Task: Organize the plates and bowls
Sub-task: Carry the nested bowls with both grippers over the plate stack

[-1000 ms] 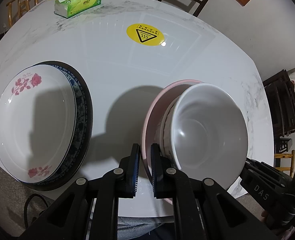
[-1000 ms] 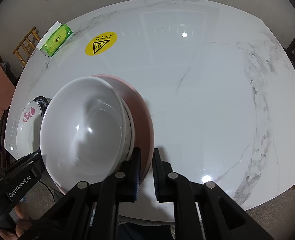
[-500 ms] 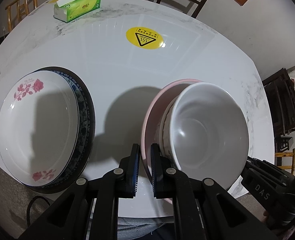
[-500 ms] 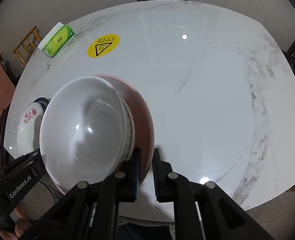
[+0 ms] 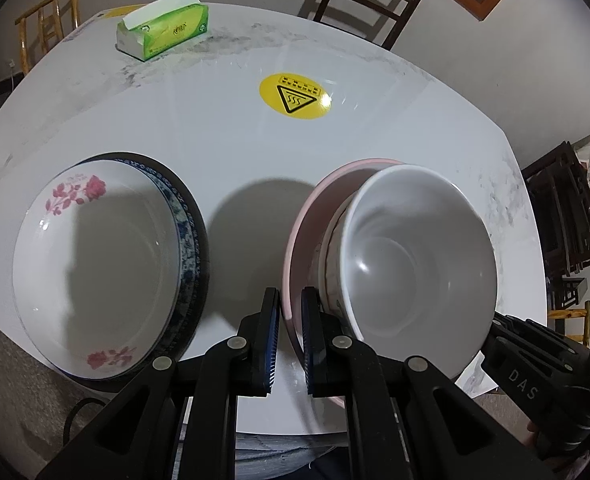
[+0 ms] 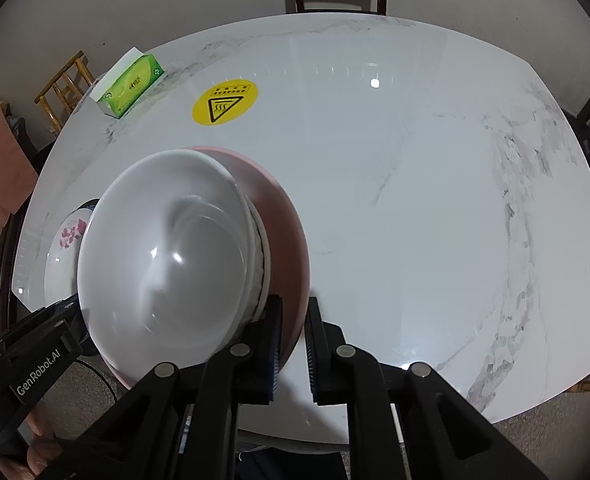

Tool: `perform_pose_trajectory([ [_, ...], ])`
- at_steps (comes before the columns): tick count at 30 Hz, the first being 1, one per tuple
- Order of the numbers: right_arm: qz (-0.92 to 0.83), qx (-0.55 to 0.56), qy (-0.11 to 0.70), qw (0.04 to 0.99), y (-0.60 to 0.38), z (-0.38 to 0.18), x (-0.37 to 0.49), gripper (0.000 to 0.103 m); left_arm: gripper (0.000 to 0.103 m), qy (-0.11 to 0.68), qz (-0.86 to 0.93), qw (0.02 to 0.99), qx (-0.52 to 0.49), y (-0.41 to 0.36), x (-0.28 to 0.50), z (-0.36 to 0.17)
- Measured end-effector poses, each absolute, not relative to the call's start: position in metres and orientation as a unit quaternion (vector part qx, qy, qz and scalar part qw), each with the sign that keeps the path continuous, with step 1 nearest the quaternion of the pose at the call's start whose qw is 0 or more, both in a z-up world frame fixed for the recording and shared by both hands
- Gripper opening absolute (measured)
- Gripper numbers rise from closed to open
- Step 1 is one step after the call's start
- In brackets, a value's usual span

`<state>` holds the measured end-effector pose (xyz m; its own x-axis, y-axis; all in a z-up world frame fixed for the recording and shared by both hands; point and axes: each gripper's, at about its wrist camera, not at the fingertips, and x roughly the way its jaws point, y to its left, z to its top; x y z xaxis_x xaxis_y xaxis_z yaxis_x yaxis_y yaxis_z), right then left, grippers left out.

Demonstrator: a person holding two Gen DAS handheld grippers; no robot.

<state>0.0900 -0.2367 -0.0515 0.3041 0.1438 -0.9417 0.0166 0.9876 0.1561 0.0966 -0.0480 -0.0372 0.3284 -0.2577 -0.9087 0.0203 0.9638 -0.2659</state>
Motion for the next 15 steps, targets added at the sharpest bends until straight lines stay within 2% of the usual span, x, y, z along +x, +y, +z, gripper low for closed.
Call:
perform_pose_trajectory([
  [15, 0.072, 0.040, 0.571, 0.817, -0.189, -0.020, 0.099, 0.011, 0.007, 0.548, -0.059, 0.827, -0.116, -0.005, 0.091, -0.006],
])
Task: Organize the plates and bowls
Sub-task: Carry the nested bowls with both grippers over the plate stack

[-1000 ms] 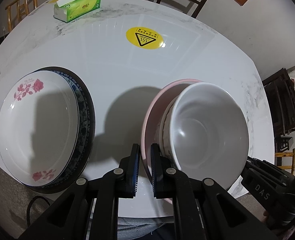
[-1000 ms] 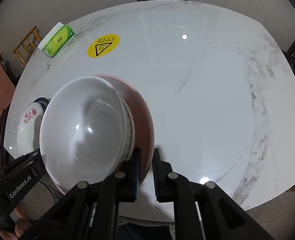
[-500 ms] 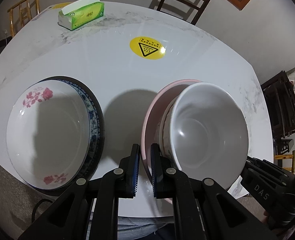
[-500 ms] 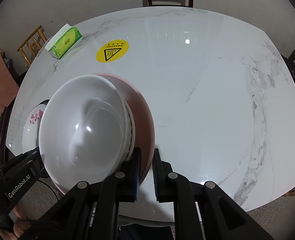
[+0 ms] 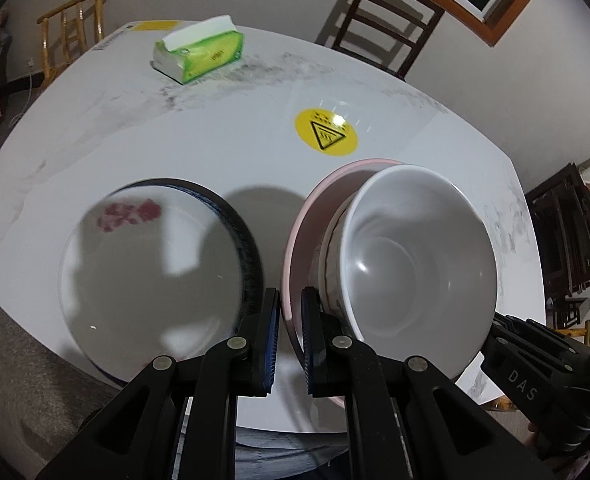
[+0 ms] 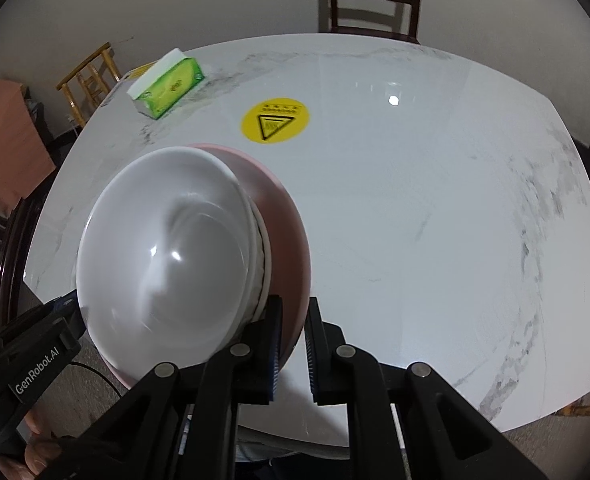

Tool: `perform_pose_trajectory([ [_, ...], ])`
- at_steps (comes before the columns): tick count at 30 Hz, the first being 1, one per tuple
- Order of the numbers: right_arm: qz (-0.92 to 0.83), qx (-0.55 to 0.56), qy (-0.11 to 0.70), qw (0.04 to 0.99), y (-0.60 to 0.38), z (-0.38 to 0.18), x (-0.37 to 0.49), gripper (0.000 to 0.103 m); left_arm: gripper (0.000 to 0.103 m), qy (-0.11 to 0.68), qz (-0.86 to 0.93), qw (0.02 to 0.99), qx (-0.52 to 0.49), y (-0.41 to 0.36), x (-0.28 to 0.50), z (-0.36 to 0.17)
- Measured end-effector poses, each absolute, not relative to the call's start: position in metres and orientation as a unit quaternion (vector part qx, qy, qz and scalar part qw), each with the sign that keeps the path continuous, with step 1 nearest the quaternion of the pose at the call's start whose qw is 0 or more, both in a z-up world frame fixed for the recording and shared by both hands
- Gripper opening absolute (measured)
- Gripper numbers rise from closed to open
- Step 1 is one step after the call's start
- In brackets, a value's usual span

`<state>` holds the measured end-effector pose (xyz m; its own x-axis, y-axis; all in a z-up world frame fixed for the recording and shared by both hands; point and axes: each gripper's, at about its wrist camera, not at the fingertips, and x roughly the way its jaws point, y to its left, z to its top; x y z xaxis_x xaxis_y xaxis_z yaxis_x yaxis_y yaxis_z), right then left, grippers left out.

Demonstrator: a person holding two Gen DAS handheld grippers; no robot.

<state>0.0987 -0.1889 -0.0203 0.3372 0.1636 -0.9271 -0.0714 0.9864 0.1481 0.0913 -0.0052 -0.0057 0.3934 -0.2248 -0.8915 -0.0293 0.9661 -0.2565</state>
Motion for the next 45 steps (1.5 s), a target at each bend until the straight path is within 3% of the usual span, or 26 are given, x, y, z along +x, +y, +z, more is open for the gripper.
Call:
perform_pose_trajectory([
  [18, 0.122, 0.007, 0.568, 0.814, -0.106, -0.005, 0.101, 0.011, 0.007, 0.531, -0.010, 0.836, -0.142, 0.073, 0.077, 0.010],
  [45, 0.151, -0.020, 0.596, 0.788, -0.028, -0.032, 0.112, 0.011, 0.006, 0.540, 0.036, 0.823, -0.172, 0.145, 0.075, -0.017],
])
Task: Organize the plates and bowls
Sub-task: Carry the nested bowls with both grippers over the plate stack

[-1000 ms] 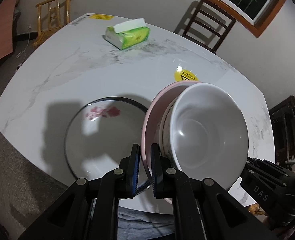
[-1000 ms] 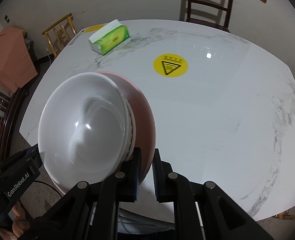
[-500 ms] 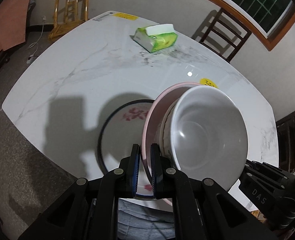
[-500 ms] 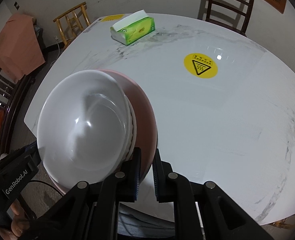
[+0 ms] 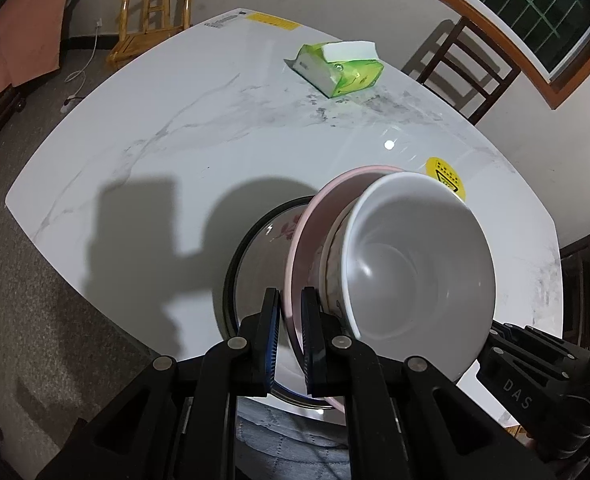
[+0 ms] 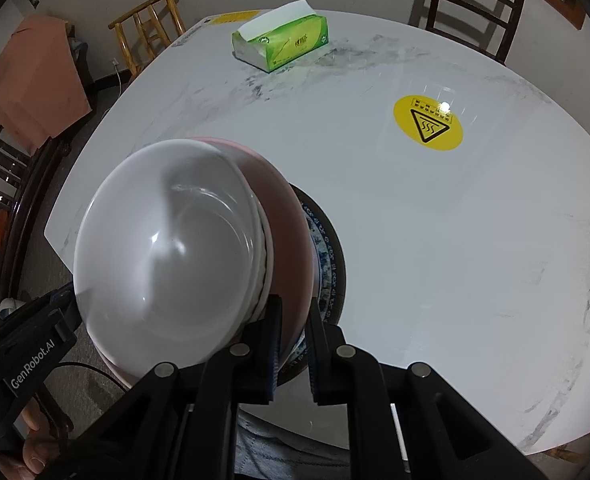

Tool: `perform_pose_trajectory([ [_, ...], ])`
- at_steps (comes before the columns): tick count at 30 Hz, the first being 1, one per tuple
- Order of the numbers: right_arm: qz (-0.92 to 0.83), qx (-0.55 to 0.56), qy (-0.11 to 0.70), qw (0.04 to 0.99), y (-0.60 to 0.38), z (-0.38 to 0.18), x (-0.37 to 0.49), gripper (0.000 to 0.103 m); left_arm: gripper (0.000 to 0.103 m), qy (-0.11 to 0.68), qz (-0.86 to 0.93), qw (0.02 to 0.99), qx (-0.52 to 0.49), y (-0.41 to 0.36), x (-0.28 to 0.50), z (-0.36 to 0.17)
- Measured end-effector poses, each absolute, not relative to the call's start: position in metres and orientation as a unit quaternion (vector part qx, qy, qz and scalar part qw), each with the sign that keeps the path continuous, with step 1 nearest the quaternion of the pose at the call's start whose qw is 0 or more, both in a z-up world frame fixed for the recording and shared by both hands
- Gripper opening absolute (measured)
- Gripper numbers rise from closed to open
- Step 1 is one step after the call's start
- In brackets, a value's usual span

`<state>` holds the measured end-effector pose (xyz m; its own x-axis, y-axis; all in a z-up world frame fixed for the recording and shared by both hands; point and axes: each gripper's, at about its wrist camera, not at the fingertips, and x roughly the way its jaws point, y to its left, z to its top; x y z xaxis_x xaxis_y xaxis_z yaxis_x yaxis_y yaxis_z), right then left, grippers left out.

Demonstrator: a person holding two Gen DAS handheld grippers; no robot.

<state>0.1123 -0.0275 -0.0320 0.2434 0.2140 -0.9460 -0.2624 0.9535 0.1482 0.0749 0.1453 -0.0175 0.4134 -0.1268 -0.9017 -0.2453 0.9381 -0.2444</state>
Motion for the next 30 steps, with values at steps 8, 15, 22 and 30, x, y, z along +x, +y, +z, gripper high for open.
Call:
perform_pose_trajectory([
  [8, 0.153, -0.022, 0.599, 0.786, -0.019, -0.037, 0.115, 0.011, 0.006, 0.545, 0.040, 0.819, -0.176, 0.153, 0.080, -0.025],
  [15, 0.150, -0.020, 0.603, 0.783, -0.017, -0.041, 0.115, 0.012, 0.006, 0.548, 0.041, 0.817, -0.174, 0.155, 0.083, -0.031],
  [22, 0.147, -0.019, 0.604, 0.783, -0.014, -0.042, 0.116, 0.012, 0.006, 0.548, 0.038, 0.817, -0.174, 0.158, 0.082, -0.036],
  [30, 0.144, -0.026, 0.599, 0.787, -0.012, -0.039, 0.113, 0.014, 0.006, 0.544, 0.036, 0.820, -0.175, 0.161, 0.082, -0.036],
])
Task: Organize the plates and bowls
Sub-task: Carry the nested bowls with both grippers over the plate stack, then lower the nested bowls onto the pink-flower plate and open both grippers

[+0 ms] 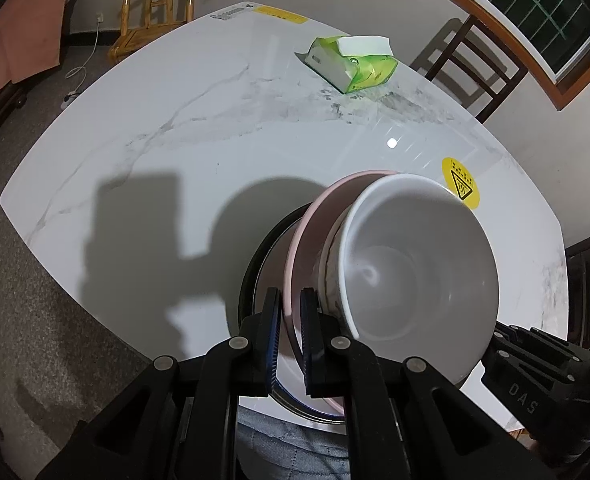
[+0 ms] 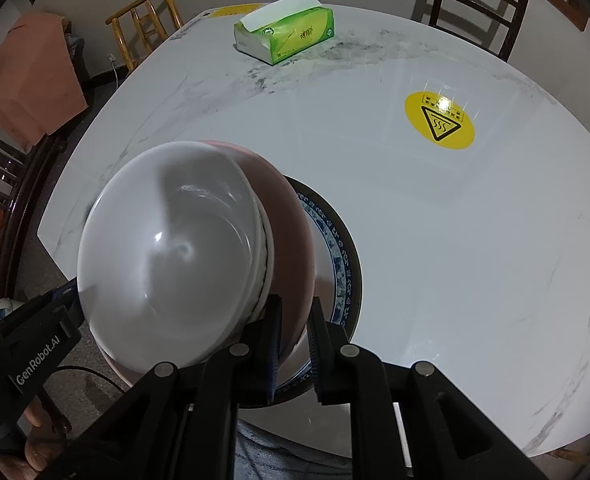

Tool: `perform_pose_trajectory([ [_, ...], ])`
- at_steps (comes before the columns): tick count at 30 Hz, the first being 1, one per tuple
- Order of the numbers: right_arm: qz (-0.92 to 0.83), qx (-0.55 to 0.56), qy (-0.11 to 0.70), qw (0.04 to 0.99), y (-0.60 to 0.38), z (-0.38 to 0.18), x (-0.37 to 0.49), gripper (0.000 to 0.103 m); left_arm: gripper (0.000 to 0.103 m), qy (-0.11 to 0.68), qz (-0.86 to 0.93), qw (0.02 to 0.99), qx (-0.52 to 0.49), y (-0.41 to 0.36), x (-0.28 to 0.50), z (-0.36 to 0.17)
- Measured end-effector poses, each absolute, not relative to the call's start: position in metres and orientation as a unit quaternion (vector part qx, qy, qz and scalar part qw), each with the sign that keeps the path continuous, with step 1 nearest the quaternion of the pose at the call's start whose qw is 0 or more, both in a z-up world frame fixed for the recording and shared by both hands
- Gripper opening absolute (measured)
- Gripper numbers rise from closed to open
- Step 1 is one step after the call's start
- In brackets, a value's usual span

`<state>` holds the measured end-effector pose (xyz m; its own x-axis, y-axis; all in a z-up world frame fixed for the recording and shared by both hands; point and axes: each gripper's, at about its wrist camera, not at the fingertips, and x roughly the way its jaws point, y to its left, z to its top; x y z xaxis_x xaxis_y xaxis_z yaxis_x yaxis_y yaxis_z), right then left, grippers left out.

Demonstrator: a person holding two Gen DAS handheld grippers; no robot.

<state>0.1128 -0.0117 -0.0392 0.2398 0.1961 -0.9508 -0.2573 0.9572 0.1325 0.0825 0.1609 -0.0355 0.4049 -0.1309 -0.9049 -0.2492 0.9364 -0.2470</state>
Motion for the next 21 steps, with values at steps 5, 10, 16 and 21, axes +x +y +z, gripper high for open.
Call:
perform_pose_trajectory([
  [5, 0.143, -0.036, 0.596, 0.790, -0.010, -0.039, 0.112, 0.015, 0.006, 0.543, 0.033, 0.821, -0.173, 0.161, 0.082, -0.035],
  [10, 0.136, -0.052, 0.587, 0.796, -0.008, -0.035, 0.111, 0.017, 0.006, 0.540, 0.033, 0.824, -0.168, 0.161, 0.080, -0.032],
  [16, 0.129, -0.056, 0.577, 0.805, -0.014, -0.029, 0.110, 0.027, 0.015, 0.534, 0.045, 0.830, -0.154, 0.163, 0.081, -0.023],
  [21, 0.129, -0.057, 0.562, 0.815, -0.019, -0.021, 0.108, 0.041, 0.023, 0.526, 0.051, 0.836, -0.145, 0.164, 0.078, -0.018],
])
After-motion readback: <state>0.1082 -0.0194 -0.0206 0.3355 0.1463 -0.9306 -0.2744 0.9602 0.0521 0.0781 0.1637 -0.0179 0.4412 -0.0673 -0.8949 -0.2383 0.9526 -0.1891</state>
